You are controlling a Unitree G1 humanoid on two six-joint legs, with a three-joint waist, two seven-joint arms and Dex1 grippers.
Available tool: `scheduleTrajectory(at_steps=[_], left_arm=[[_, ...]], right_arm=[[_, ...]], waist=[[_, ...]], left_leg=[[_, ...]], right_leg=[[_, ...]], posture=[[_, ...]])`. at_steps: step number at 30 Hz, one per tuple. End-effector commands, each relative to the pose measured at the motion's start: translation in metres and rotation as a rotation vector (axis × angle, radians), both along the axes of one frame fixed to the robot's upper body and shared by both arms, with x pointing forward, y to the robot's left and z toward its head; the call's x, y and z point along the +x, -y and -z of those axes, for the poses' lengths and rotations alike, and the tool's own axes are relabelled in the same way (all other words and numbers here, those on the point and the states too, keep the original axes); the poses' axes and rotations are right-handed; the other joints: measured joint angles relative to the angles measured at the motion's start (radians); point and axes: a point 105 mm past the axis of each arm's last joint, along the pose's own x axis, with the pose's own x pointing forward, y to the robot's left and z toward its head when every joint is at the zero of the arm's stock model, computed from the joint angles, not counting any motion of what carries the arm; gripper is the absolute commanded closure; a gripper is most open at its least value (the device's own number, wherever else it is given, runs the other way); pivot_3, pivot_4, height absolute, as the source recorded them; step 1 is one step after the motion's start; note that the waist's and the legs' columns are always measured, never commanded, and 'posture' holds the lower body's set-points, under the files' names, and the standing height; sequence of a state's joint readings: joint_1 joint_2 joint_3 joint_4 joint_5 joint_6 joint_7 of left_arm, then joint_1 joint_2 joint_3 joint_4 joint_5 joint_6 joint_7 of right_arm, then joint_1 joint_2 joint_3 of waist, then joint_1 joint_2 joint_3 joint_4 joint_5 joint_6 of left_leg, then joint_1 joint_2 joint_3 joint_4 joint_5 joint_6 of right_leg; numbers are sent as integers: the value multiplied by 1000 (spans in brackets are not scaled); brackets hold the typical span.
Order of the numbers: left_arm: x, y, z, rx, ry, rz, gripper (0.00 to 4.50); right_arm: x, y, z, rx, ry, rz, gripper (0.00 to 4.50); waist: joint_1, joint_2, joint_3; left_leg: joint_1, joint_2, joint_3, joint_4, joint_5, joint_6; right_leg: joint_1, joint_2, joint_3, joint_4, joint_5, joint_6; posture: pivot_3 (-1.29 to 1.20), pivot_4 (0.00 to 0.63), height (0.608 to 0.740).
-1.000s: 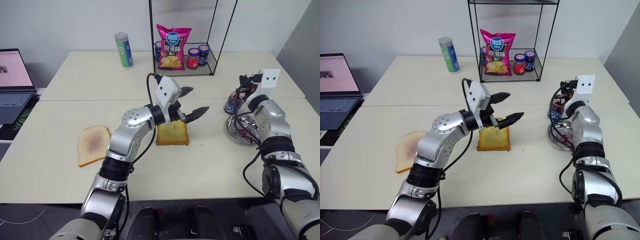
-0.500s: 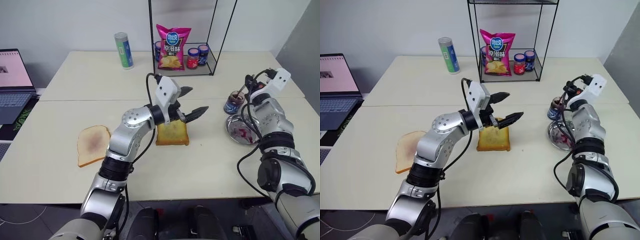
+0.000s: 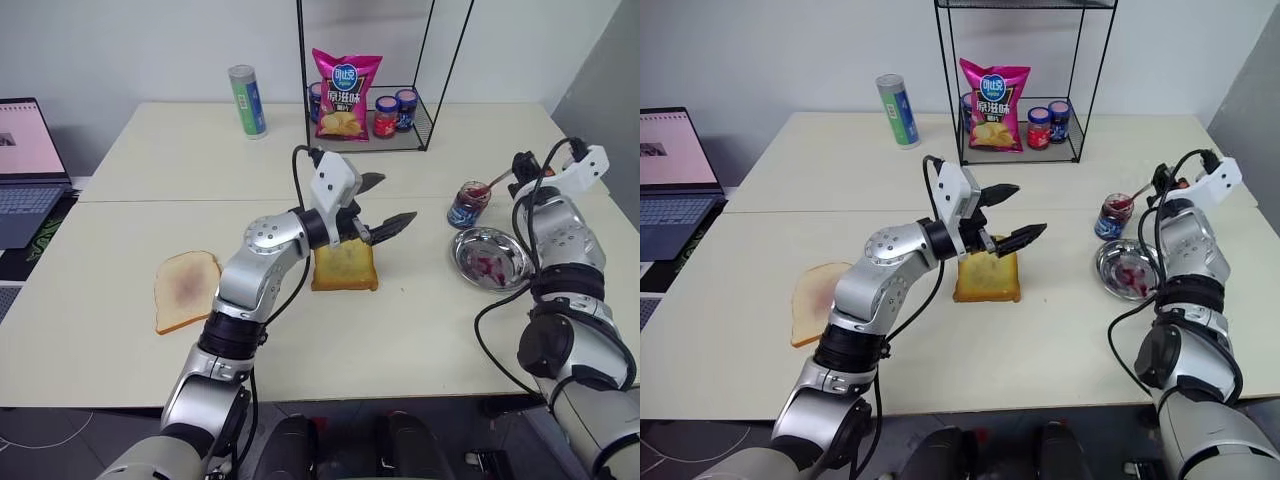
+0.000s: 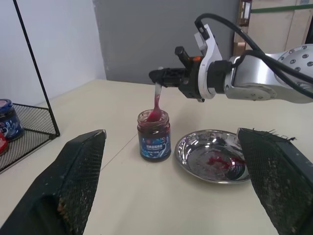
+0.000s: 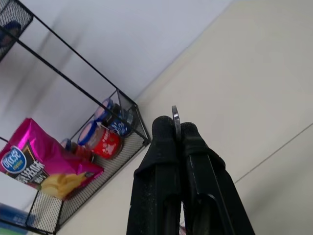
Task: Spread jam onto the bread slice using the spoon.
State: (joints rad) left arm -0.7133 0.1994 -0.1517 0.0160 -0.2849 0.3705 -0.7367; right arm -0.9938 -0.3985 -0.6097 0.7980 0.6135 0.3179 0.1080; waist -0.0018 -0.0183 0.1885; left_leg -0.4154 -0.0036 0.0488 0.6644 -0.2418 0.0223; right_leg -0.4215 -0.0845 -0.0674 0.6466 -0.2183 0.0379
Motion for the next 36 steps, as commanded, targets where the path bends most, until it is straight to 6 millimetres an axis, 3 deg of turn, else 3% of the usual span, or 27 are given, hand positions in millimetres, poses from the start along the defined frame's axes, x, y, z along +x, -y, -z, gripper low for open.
scheduleTrajectory(at_steps=[1,10,17,18,22,27,31,36], left_arm=[[-4,5,-14,-8,59,26,0],[-4,-3,-19,-19,69,27,0],[-3,-28,-29,-47,75,-12,0],[-6,-34,-27,-43,69,-21,0],[-33,-82,0,23,-21,-110,0],[-56,-111,21,69,-111,-210,0],[-70,-127,34,96,-155,-297,0],[-80,-132,43,91,-188,-345,0]], right_arm=[[-5,13,-38,35,112,34,4429],[-12,18,-58,300,176,13,4429],[-20,-13,-83,338,225,-94,4429],[-21,-24,-87,323,231,-129,4429],[-36,-121,-97,150,254,-397,4429],[-53,-178,-83,-58,267,-538,4429],[-72,-224,-67,-378,331,-653,4429],[-90,-258,-46,-693,431,-744,4429]], waist=[[0,0,0],[0,0,0],[-3,0,0],[-3,0,0],[-34,2,-1],[-25,2,-1],[-13,2,-1],[-7,2,-1]], left_leg=[[0,0,0,0,0,0],[0,0,0,0,0,0],[0,1,0,0,0,0],[0,1,0,0,0,0],[1,4,3,-2,0,0],[-1,10,2,-2,0,0],[-1,8,2,0,0,0],[0,8,2,2,1,1]], right_leg=[[0,0,0,0,0,0],[0,0,0,0,0,0],[-1,0,0,1,0,0],[-1,0,0,1,0,0],[-2,-1,5,0,0,0],[-4,3,1,1,1,-3],[-3,6,1,-2,2,-3],[-2,6,2,-2,2,-1]], posture=[[0,150,740],[0,150,740],[0,150,740],[0,150,740],[0,150,740],[0,150,740],[0,150,740],[0,150,740]])
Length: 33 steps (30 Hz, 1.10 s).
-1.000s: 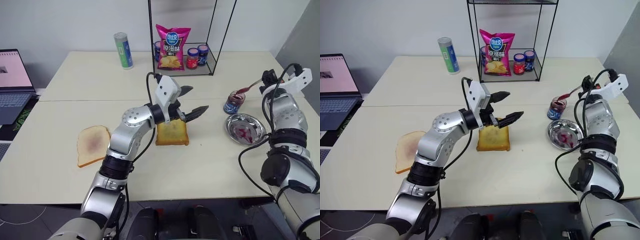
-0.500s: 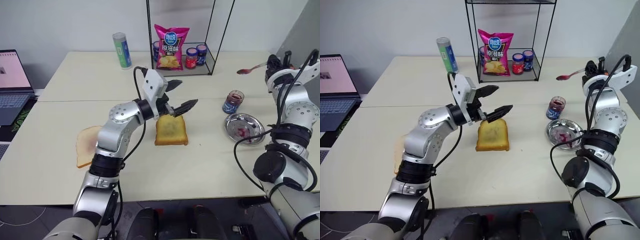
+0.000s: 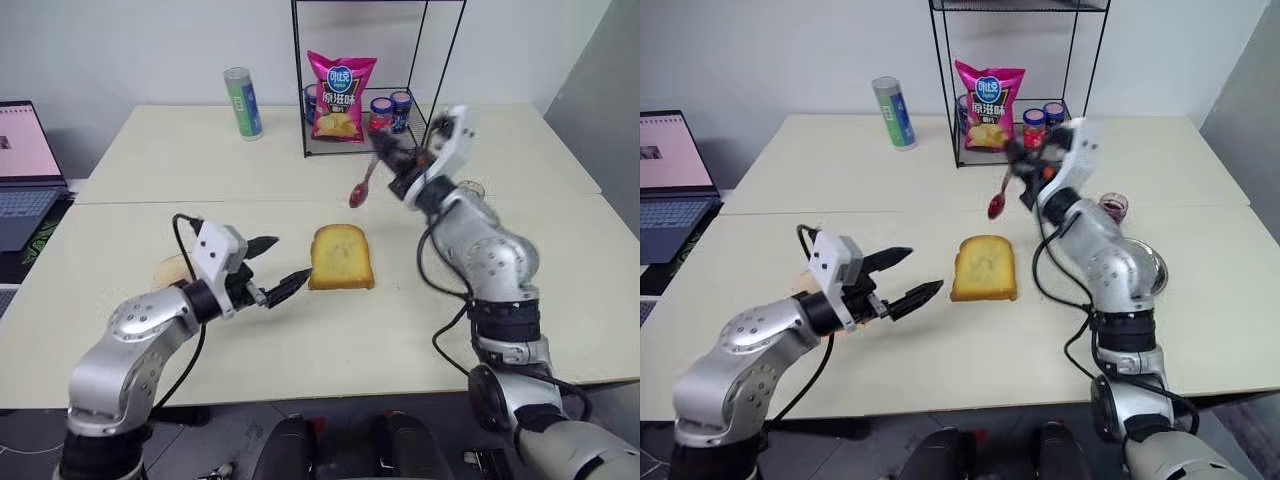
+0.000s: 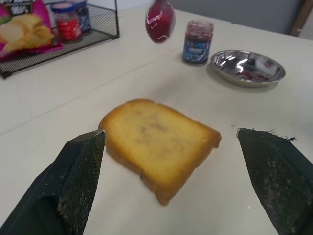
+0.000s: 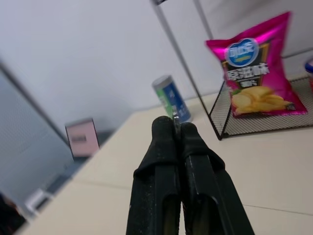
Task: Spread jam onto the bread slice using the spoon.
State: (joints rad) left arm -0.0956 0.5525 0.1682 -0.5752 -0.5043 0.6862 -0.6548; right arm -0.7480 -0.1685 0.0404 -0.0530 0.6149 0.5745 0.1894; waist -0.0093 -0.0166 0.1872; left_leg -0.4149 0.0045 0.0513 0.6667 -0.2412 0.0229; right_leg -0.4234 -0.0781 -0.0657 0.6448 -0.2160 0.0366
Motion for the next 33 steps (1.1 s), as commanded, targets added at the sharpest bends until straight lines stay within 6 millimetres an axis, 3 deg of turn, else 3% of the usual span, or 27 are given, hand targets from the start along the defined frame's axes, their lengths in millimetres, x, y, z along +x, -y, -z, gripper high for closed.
scheduleTrajectory(at_steps=[1,6,15,17,20,25,28,30,33], left_arm=[[-8,0,-12,-8,51,-20,0],[-13,5,-7,-27,32,-38,0],[-15,5,-5,-33,20,-52,0],[-14,4,-5,-34,20,-58,0],[-14,4,-5,-36,20,-62,0],[-14,5,-5,-37,20,-60,0],[-12,6,-6,-37,23,-56,0],[-12,7,-7,-37,25,-48,0],[-10,7,-7,-36,25,-46,0]], right_arm=[[-21,-22,-8,-148,202,-79,4429],[-43,-49,10,-342,403,-185,4429],[-51,-61,24,-493,613,-243,4429],[-49,-62,28,-489,607,-245,4429],[-39,-61,51,-509,568,-226,4429],[-25,-57,74,-503,501,-184,4429],[-19,-53,100,-543,444,-178,4429],[-17,-49,98,-537,449,-163,4429],[-11,-42,74,-487,481,-114,4429]], waist=[[2,0,0],[4,0,0],[5,-1,0],[5,-1,0],[5,-1,-1],[6,-2,-1],[6,-2,-1],[8,-2,-1],[8,-2,-1]], left_leg=[[0,1,0,0,0,0],[0,5,0,-1,0,-1],[0,6,0,-1,1,-2],[0,6,0,-1,1,-2],[0,6,0,-1,1,-3],[1,6,0,-1,1,-3],[1,6,1,-1,1,-3],[2,6,1,-1,1,-3],[3,6,0,-1,1,-3]], right_leg=[[0,1,0,0,0,0],[-1,6,0,0,2,-6],[-1,7,0,0,2,-6],[-1,7,0,0,2,-6],[-1,7,0,0,3,-7],[-1,7,0,0,3,-8],[-1,6,1,0,3,-8],[0,7,0,0,3,-8],[1,6,0,0,3,-8]], posture=[[0,150,740],[0,150,740],[0,150,740],[0,150,740],[0,150,740],[0,150,740],[0,150,740],[0,150,740],[0,150,740]])
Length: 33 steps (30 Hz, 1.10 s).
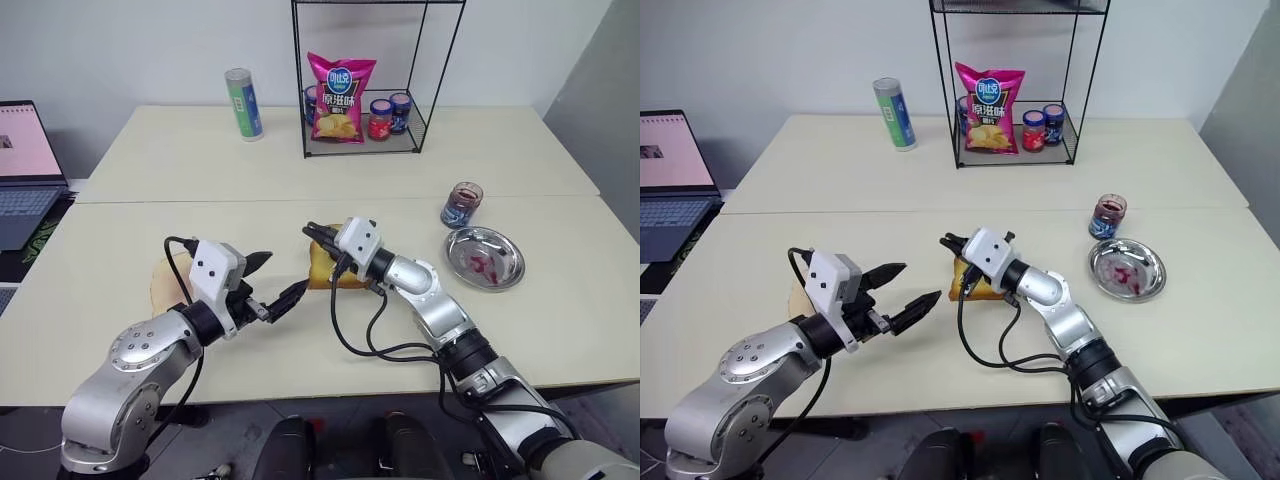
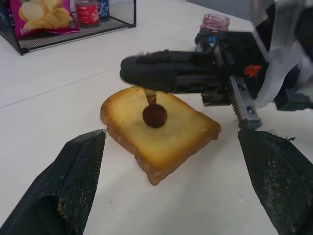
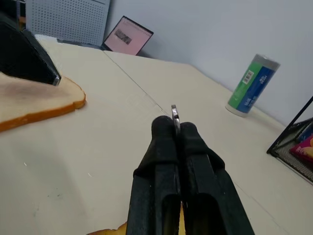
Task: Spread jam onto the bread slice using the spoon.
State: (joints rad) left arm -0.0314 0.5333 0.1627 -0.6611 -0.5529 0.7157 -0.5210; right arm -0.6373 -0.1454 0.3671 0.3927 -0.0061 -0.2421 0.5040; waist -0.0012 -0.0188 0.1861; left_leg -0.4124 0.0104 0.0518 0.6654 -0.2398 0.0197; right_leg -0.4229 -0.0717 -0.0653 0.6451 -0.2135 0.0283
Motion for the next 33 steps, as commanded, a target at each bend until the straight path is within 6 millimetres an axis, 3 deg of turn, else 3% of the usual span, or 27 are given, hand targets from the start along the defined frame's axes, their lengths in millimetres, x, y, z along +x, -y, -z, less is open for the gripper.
scheduleTrajectory(at_steps=[1,7,10,16,19,24,29,33], left_arm=[[-1,4,-10,0,39,29,0],[1,1,-10,8,39,33,0],[2,-1,-10,14,37,35,0],[4,-5,-12,23,43,32,0],[3,-7,-12,31,44,31,0],[3,-8,-14,36,45,31,0],[2,-8,-14,41,43,33,0],[2,-8,-14,44,42,36,0]], right_arm=[[11,18,-34,71,71,62,4429],[13,38,-81,174,102,94,4429],[16,44,-85,263,4,111,4429],[34,55,-75,546,-353,167,4429],[35,49,-63,681,-569,142,4429],[36,44,-33,720,-757,153,4429],[35,40,-14,684,-808,167,4429],[37,44,-12,585,-703,201,4429]], waist=[[0,0,0],[1,0,0],[-3,0,0],[-3,0,0],[-2,0,0],[-2,0,0],[-2,0,0],[-2,0,0]], left_leg=[[0,0,0,0,0,0],[0,0,0,0,0,0],[0,1,0,-2,0,-1],[1,2,0,-2,0,-1],[1,1,0,-2,0,-1],[1,1,0,-2,0,-1],[1,1,0,-2,0,-1],[1,1,0,-2,0,-1]], right_leg=[[0,0,0,0,0,0],[0,0,0,0,0,0],[0,0,0,0,0,-1],[-1,1,0,1,-1,-2],[0,0,0,0,-1,-2],[-1,0,0,0,0,-2],[-1,0,0,0,-1,-2],[-1,0,0,0,-1,-2]], posture=[[0,150,740],[0,150,740],[0,150,740],[0,150,740],[0,150,740],[0,150,740],[0,150,740],[0,150,740]])
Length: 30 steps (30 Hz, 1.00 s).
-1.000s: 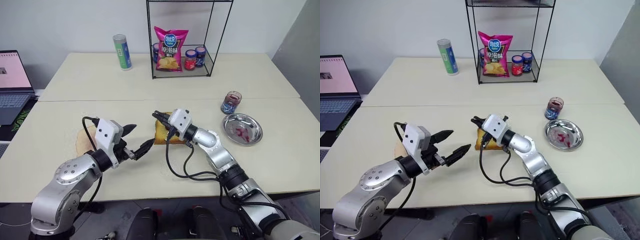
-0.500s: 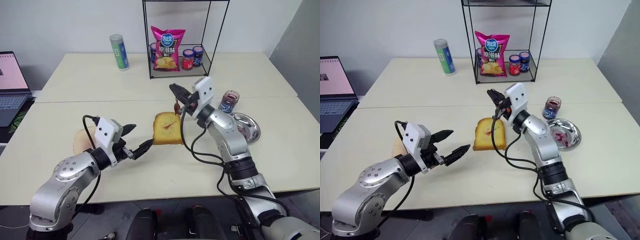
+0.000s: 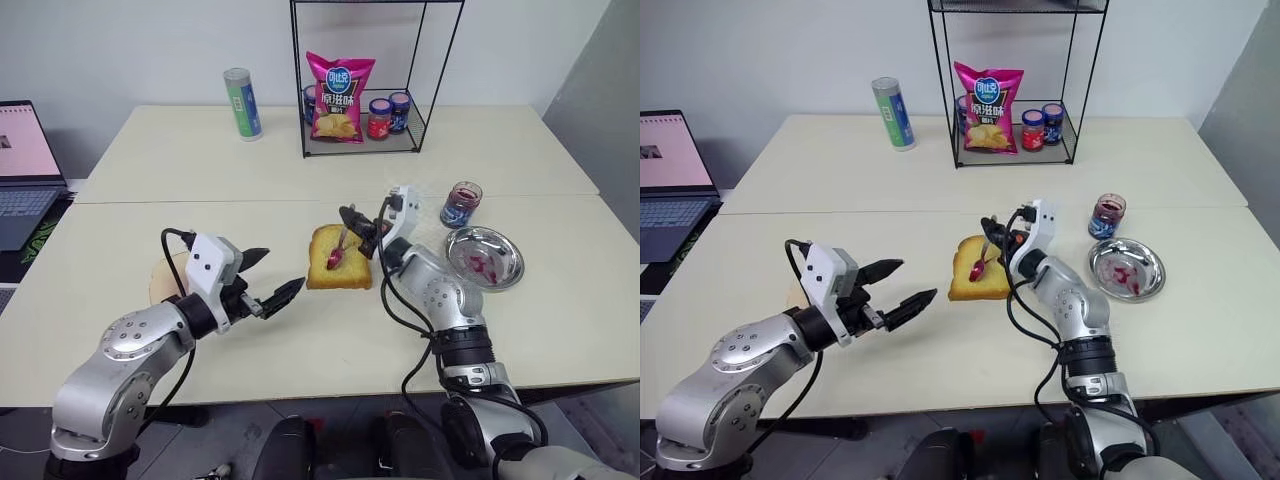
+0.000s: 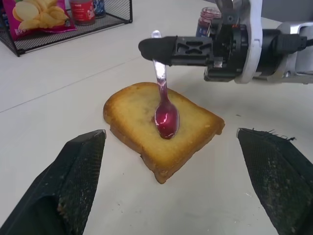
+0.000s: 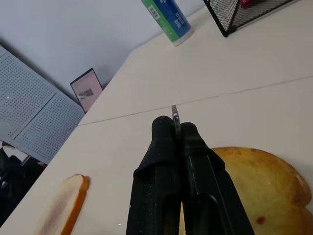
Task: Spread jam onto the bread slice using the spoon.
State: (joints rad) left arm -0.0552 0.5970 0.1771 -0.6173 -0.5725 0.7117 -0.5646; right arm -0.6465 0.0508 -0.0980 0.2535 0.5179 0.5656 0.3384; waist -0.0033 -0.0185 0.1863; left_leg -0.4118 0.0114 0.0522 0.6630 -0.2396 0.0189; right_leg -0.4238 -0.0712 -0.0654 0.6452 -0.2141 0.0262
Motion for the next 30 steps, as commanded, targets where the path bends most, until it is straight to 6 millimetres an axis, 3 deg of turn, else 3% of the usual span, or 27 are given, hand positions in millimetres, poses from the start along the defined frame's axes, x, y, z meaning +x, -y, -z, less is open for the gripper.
scheduleTrajectory(at_steps=[1,10,18,23,30], left_arm=[[-2,0,-13,6,53,13,0],[2,1,-13,7,61,23,0],[2,-1,-14,10,65,22,0],[0,-1,-14,11,63,23,0],[-1,-1,-13,15,59,24,0]], right_arm=[[3,5,-14,-104,152,19,4429],[26,32,-58,-165,344,134,4429],[27,26,-69,34,222,84,4429],[5,-1,-42,153,34,-107,4429],[1,-10,5,44,-47,-113,4429]], waist=[[0,0,0],[1,0,0],[-1,0,0],[-1,0,0],[-1,0,0]], left_leg=[[0,0,0,0,0,0],[0,0,0,0,0,0],[0,0,0,-1,0,0],[0,1,0,-1,0,0],[-1,0,0,0,0,0]], right_leg=[[0,0,0,0,0,0],[0,0,0,0,-1,2],[0,0,0,0,0,0],[0,0,0,0,0,0],[0,0,0,-1,0,0]], posture=[[0,150,740],[0,150,740],[0,150,740],[0,150,740],[0,150,740]])
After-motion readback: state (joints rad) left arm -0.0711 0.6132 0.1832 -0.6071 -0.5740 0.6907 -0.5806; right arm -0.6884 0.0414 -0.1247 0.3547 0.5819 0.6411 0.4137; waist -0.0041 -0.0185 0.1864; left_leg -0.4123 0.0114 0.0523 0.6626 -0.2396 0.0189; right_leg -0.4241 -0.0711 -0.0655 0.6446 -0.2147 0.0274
